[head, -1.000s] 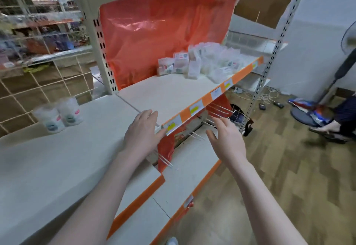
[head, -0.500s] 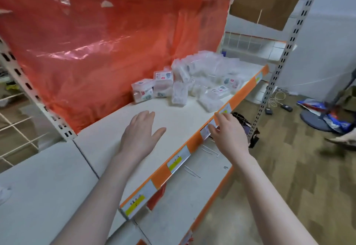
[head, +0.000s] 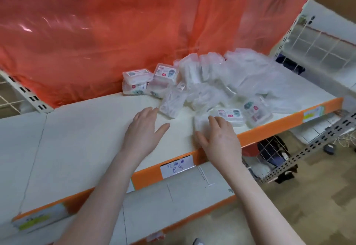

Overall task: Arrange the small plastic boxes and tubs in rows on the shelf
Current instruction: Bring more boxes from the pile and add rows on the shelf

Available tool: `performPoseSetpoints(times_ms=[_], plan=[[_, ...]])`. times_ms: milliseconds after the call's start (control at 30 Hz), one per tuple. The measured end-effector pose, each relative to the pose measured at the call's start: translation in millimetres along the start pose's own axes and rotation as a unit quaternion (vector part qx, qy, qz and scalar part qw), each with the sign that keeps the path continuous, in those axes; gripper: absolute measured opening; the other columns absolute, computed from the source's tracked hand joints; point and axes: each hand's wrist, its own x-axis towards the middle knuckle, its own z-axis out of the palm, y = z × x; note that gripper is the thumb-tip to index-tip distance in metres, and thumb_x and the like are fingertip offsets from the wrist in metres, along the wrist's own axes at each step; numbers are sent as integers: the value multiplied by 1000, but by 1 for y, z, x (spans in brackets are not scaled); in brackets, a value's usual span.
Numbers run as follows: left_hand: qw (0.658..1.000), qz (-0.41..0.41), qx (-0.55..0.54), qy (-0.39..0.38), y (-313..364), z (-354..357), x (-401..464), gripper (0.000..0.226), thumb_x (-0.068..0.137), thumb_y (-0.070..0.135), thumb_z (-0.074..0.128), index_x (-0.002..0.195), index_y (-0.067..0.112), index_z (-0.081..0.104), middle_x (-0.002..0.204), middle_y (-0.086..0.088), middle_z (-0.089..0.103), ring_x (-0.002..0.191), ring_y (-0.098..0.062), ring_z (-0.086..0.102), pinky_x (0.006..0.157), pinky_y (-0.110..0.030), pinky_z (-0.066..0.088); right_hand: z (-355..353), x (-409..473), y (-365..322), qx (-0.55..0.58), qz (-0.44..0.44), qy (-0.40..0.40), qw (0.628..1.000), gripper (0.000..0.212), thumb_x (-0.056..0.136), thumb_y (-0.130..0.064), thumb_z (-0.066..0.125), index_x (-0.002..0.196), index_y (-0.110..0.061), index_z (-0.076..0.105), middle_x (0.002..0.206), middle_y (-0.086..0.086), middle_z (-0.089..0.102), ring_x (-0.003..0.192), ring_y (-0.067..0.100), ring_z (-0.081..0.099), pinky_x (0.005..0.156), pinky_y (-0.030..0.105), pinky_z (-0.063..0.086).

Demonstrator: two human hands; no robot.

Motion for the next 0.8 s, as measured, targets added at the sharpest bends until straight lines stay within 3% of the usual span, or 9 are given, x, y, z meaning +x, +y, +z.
performPoseSetpoints(times_ms=[167, 300, 600, 800], plan=[[999, -36, 19, 9, 11, 3, 10, 61, 93, 42, 50, 141, 7, 37, 145, -10, 39, 133, -25, 34, 105, -30, 26, 6, 20, 6, -3, -8, -4, 1000, 46, 85, -43, 56, 110, -5, 56, 110, 13, 54, 104, 30, 42, 84, 33, 28], [999, -41, 1, 19, 22, 5, 27, 60, 92, 41, 53, 140, 7, 38, 141, -10, 43, 129, -26, 38, 101, -32, 31, 7, 22, 6, 13, 7, -16, 1000, 42, 83, -43, 58, 100, -4, 59, 109, 12, 51, 101, 30, 42, 80, 36, 33], [999, -46, -10, 10, 36, 18, 56, 80, 86, 46, 60, 146, 6, 25, 145, -13, 38, 131, -30, 36, 101, -36, 33, 4, 20, 11, 54, 6, -25, 998, 39, 82, -42, 61, 101, -7, 59, 113, 8, 47, 102, 28, 44, 78, 35, 38], [998, -49, -19, 34, 34, 24, 67, 81, 82, 42, 67, 144, 7, 29, 139, -14, 42, 126, -31, 40, 98, -36, 36, 1, 20, 16, 70, -9, -37, 997, 38, 81, -41, 62, 101, -9, 59, 116, 6, 49, 105, 25, 46, 84, 32, 36]])
